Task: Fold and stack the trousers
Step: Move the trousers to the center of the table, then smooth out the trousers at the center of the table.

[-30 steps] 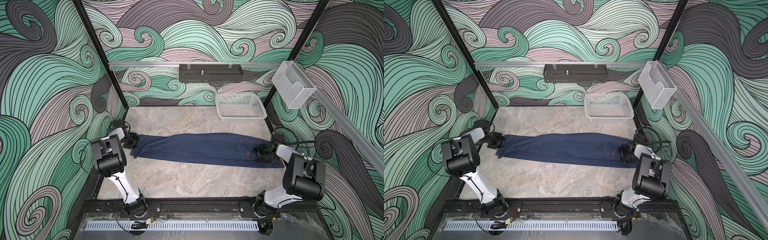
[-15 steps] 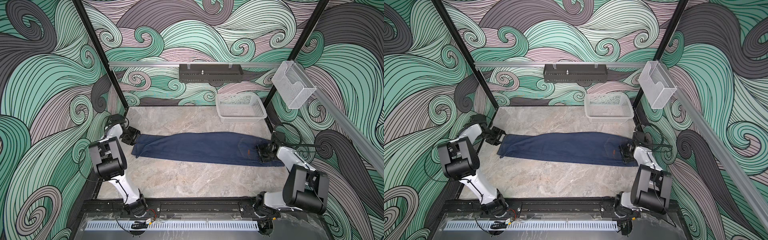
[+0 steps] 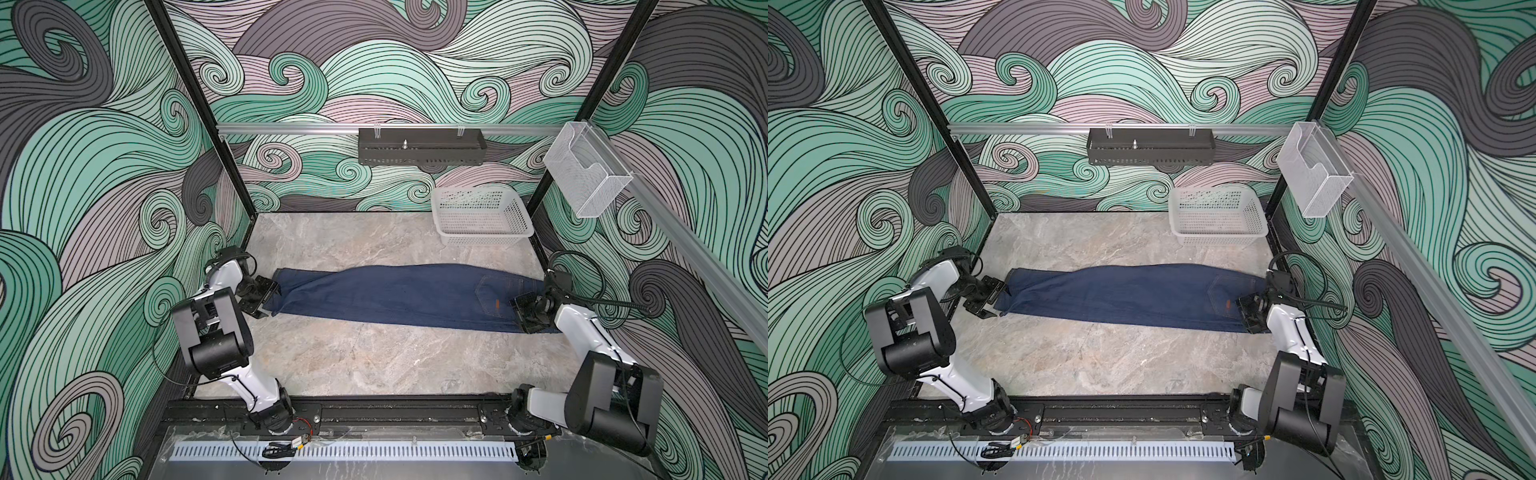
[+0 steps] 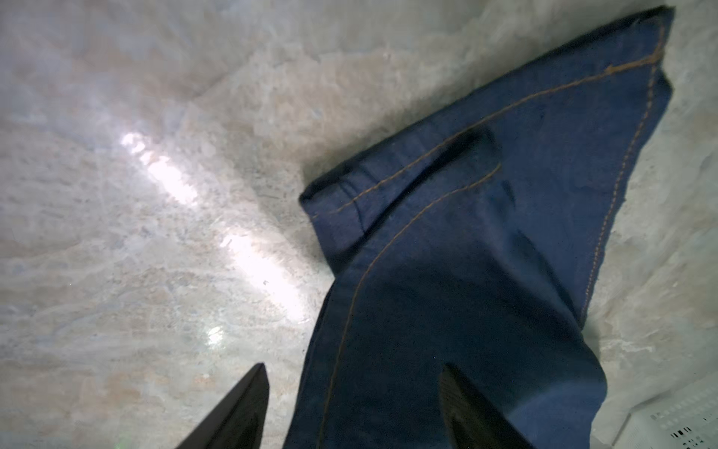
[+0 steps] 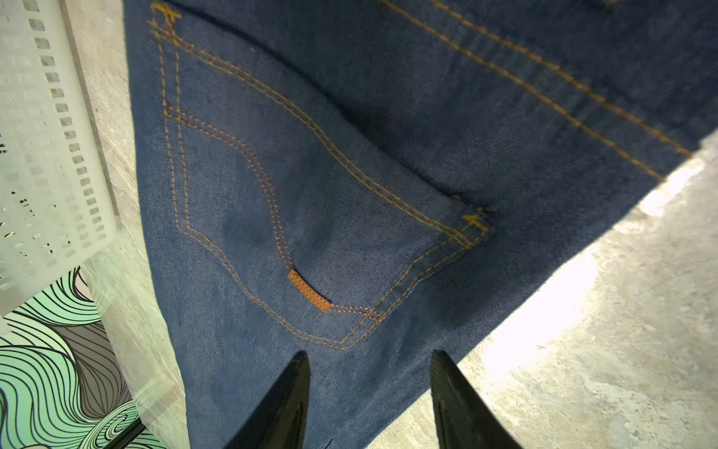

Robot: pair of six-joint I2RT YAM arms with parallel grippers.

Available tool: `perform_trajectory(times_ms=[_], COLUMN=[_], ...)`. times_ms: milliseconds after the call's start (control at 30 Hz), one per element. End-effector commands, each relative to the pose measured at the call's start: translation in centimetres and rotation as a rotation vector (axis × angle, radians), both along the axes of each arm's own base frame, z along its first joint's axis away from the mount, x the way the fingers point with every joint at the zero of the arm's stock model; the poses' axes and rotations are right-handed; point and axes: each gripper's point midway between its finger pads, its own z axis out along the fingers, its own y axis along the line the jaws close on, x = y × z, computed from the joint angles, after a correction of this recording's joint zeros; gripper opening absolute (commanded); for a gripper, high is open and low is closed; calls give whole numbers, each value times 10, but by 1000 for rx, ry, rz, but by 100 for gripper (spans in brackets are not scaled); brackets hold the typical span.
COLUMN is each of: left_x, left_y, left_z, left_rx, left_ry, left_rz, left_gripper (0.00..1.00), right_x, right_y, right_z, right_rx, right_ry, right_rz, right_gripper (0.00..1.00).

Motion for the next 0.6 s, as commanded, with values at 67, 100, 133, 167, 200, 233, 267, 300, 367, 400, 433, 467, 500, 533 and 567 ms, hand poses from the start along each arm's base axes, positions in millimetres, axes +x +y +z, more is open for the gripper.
perform_trajectory(times_ms=[67,100,133,167,200,233,267,300,367,400,433,467,500,533,567], left_x=[-36,-42,-46,-51,-53,-53,-54,-54,-50,-49,-47,-47,-46,-45,-42], left_y=[-4,-5,-4,-6,-7,-11,-15,-19,-27,-30,-33,-35,-38,-39,-40], left_z=[9,11,15,21,24,29,32,33,31,29,26,23,19,16,13], left_rx=[-115,-132,-148,-164,-182,-205,-228,-255,-322,-347,-366,-384,-403,-425,-443], left_ry=[-26,-44,-72,-99,-115,-139,-153,-162,-191,-199,-199,-195,-185,-181,-185], left_rz=[241,291,348,398,440,477,511,541,602,624,643,663,673,692,704], left_gripper=[73,74,74,74,74,74,74,74,74,74,74,74,75,75,75], right_x=[-2,-2,-2,-1,-1,0,0,1,3,4,4,4,5,6,7], right_y=[4,3,3,3,3,3,3,3,3,3,3,3,3,3,3], right_z=[4,4,5,6,6,6,6,6,6,7,7,6,6,6,6], right_rx=[-2,-5,-6,-9,-9,-10,-8,-9,-8,-7,-6,-7,-7,-4,-4], right_ry=[-6,-9,-12,-18,-18,-22,-24,-27,-31,-34,-35,-35,-38,-40,-42], right_rz=[27,28,29,31,30,30,30,32,33,34,35,35,36,36,37], right_gripper=[51,51,51,51,51,51,51,51,50,51,50,50,50,50,50])
